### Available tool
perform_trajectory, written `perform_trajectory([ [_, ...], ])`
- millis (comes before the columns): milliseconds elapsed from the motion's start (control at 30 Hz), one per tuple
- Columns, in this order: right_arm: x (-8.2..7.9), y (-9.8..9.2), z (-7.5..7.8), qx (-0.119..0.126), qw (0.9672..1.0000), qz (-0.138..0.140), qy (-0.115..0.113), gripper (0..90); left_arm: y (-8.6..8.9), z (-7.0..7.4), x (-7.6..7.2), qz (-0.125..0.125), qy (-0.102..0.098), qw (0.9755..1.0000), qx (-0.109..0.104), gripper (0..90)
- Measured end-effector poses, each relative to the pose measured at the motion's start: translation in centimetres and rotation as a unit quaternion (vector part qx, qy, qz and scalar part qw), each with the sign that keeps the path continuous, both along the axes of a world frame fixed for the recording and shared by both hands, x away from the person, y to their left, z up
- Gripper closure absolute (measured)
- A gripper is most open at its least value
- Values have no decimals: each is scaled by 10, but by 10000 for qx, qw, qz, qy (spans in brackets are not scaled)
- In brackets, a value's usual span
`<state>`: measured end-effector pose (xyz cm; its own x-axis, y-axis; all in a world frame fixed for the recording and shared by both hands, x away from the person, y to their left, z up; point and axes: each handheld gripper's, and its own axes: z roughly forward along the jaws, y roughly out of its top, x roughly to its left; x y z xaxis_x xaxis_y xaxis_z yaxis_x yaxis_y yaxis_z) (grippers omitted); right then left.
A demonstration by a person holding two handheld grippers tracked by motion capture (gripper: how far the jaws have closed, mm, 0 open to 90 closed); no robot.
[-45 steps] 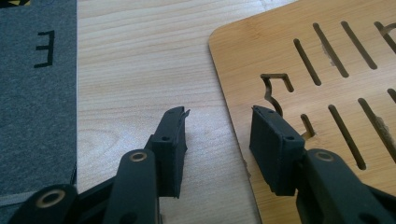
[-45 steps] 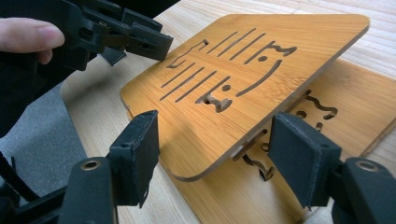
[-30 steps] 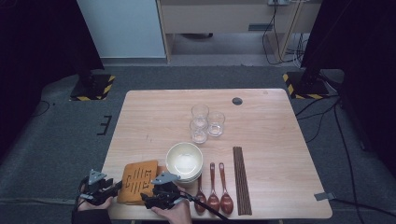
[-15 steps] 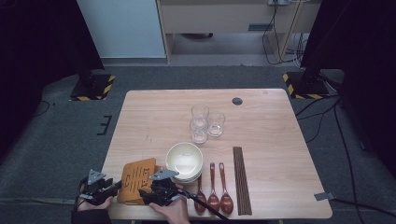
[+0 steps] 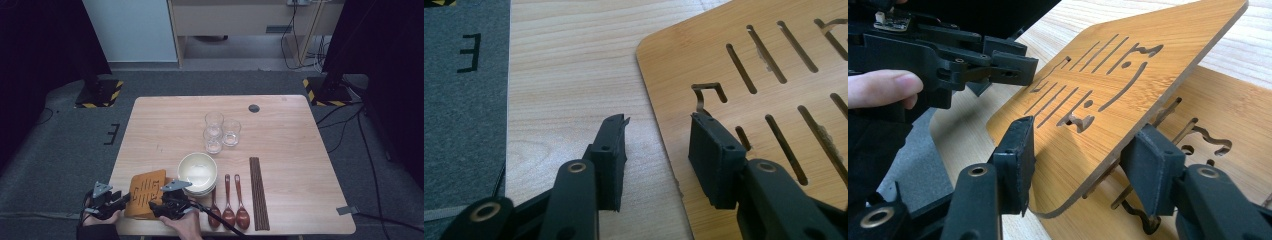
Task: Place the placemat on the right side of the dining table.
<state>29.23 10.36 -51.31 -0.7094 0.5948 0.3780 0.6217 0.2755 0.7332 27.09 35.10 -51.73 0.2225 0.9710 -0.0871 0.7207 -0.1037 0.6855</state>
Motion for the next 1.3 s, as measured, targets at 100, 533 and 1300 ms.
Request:
perform_trajectory([
  [100, 1, -2, 2, 140, 9999, -1, 77, 535, 1, 0, 0, 42, 4, 10000, -58, 567],
  [533, 0, -10, 7, 553, 9983, 43, 194, 708, 11, 6, -4, 334, -415, 9964, -657, 384],
  [1300, 0, -18, 8, 1022, 9930, 306, 505, 861, 16, 16, -11, 418, -1029, 9890, -973, 308],
])
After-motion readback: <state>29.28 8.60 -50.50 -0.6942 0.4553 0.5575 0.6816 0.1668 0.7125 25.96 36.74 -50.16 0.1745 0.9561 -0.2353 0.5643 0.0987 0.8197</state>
